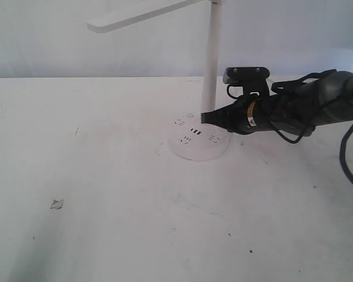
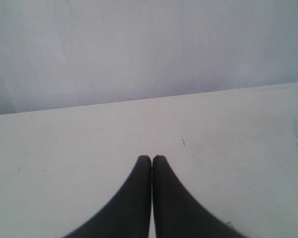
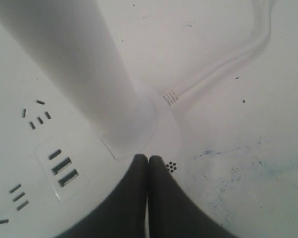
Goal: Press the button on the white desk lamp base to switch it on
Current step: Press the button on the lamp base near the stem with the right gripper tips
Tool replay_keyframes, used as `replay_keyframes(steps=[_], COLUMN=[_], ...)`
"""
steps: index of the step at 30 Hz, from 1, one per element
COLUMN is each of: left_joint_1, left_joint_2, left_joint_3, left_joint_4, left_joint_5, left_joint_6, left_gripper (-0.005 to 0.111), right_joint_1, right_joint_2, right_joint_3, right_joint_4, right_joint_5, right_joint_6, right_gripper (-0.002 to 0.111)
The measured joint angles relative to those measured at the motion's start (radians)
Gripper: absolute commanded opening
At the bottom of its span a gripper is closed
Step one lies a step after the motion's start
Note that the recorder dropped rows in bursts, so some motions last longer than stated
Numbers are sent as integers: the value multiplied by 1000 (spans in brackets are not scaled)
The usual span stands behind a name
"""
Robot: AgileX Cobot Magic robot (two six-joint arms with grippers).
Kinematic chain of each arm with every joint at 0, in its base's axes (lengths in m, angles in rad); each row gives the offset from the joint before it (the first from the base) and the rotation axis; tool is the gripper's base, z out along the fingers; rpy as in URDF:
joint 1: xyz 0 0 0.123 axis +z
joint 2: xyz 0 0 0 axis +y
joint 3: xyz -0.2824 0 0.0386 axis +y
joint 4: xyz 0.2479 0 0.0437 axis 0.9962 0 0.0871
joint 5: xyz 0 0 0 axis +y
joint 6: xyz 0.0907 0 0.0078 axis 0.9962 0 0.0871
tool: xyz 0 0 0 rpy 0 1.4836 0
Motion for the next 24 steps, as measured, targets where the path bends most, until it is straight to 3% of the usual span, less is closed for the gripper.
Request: replay_keyframes(steps=[24], left_joint_1=[0], left_joint_2=[0], left_joint_3=[0], left_joint_4=[0], left_joint_5=[0], left_joint_6=[0], left_gripper=[0], right_joint_1=[0], right_joint_2=[61], right_joint_3=[-4], right_joint_4=[4], right_joint_5=[-60], right_joint_6=[9], right_gripper=[0])
